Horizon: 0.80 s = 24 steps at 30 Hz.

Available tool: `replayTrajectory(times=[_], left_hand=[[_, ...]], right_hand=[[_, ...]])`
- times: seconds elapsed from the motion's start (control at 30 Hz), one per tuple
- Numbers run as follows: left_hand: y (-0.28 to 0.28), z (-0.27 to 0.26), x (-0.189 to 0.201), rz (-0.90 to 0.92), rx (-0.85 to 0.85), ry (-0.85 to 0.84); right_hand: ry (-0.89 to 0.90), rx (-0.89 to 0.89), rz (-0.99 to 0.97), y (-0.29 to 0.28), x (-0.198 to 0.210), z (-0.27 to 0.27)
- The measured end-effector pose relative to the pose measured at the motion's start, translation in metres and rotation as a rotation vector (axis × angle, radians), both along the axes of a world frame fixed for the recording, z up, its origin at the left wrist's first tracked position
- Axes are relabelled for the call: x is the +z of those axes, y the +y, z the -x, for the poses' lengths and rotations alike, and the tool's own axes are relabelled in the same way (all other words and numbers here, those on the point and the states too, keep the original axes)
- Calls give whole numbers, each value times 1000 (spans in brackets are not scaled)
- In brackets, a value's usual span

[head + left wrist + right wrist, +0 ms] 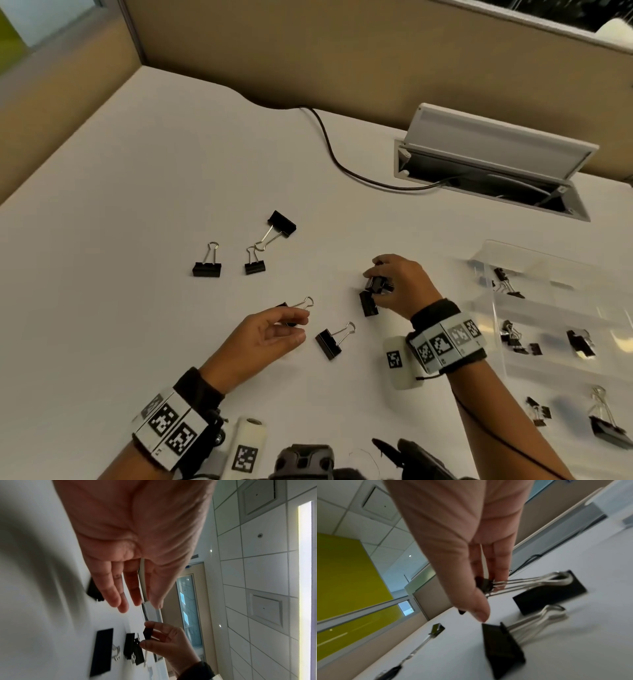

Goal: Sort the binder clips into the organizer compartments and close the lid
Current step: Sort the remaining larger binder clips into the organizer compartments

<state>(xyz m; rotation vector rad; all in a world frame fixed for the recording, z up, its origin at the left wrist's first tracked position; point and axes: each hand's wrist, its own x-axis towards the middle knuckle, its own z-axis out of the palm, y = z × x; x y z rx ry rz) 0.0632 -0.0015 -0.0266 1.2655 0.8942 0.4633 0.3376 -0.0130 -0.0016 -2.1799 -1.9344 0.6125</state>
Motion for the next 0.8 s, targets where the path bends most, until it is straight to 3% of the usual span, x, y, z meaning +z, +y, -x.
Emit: replayTrajectory(times=[0.17, 0.33, 0.4, 0.47, 0.5, 0.57, 0.63, 0.7, 0.8], left_hand=[[-9, -13, 10, 58, -67, -36], [-16, -21, 24, 182, -100, -131], [-15, -19, 26, 157, -61, -114], [-14, -14, 24, 142, -37, -110], [-14, -12, 24, 150, -20, -116], [-14, -8, 25, 155, 28, -134], [-13, -6, 27, 144, 40, -165], [-12, -5, 30, 139, 33, -202], [-10, -5, 31, 129, 52, -229]], right_hand=[[218, 69, -158, -34, 11, 22], [433, 331, -131, -48, 24, 68], [582, 281, -18, -45, 30, 65], [639, 110, -1, -38, 34, 45], [563, 7, -36, -33, 32, 31], [241, -137, -61, -24, 25, 2], [-37, -192, 64, -20, 10, -19], [-127, -223, 169, -21, -6, -29], [-124, -259, 95, -26, -19, -32]])
